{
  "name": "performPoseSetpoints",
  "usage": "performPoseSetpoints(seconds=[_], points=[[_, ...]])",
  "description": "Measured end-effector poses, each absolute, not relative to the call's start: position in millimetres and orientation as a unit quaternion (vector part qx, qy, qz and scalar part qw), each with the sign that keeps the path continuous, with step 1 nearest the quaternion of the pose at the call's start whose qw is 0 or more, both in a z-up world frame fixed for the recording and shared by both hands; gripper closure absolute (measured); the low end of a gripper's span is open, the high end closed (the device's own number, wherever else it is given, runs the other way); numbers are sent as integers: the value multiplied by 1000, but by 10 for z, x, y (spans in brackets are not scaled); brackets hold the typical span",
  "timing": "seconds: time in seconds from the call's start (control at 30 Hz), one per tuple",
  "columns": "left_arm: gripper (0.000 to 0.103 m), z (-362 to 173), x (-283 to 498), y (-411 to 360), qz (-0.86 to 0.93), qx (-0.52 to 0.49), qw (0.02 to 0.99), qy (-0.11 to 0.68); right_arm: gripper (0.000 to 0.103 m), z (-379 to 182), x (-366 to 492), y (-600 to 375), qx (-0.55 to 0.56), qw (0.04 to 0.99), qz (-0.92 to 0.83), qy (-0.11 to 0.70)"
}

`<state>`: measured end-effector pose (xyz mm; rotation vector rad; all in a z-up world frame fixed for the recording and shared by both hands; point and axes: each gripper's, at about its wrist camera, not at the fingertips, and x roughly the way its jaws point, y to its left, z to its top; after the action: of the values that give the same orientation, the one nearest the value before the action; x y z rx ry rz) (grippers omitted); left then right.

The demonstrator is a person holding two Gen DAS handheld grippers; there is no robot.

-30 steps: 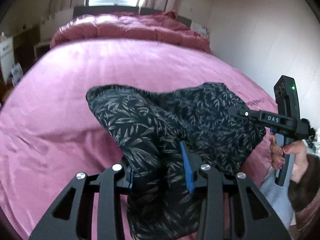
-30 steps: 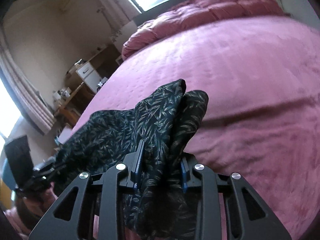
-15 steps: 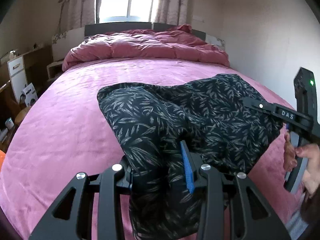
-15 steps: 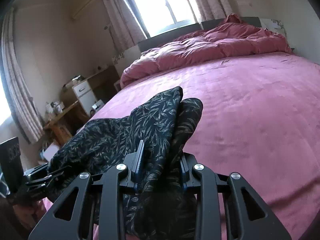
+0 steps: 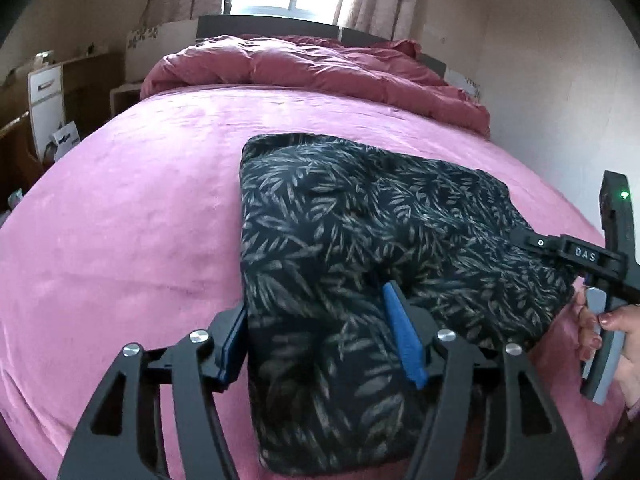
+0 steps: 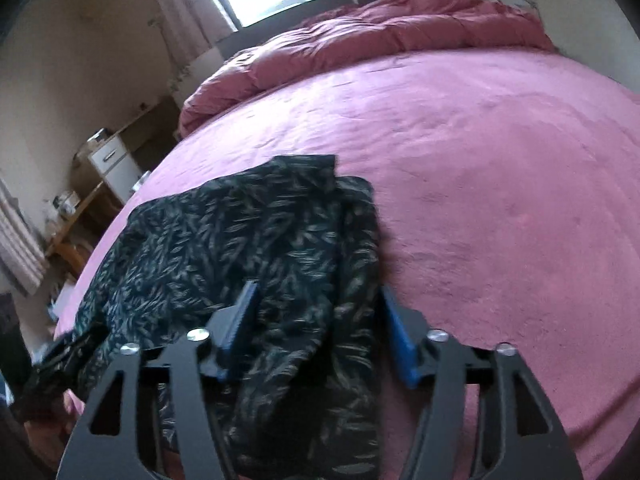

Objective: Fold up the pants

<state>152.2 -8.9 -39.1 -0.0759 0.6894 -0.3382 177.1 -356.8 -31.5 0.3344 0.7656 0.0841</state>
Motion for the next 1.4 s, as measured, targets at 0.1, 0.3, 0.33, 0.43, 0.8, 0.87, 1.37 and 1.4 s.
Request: performPoseSetpoints(seconds=[0.1, 0.3, 0.33, 0.43, 0.8, 0.87, 1.37, 1.4], points=[[40, -381, 1378, -99, -162, -21, 929, 331, 39, -301, 1708, -3648, 200, 900, 37, 385], [33, -336, 1234, -47, -161, -18, 934, 318, 39, -177, 1305, -3722, 252, 878, 34, 405], [32, -341, 1271, -31, -161, -21, 933, 320, 39, -190, 1234, -3726, 251, 878, 26, 407], [26, -403, 1311, -3, -154, -24, 930, 334, 39, -310, 1142, -3761, 249, 872, 2, 422], [12, -447, 1261, 17, -110, -25, 932, 343, 29, -302, 1041, -3654, 219, 892, -33, 393], [8, -435, 1217, 69, -96, -48, 933, 344, 25, -234, 953, -3602, 221, 897, -25, 381], [2, -270, 517, -132, -25, 7, 952, 305, 5, -29, 304, -2706, 57, 942, -31, 328], [2, -250, 469, -140, -20, 13, 953, 301, 5, -28, 271, -2684, 56, 943, -34, 328]])
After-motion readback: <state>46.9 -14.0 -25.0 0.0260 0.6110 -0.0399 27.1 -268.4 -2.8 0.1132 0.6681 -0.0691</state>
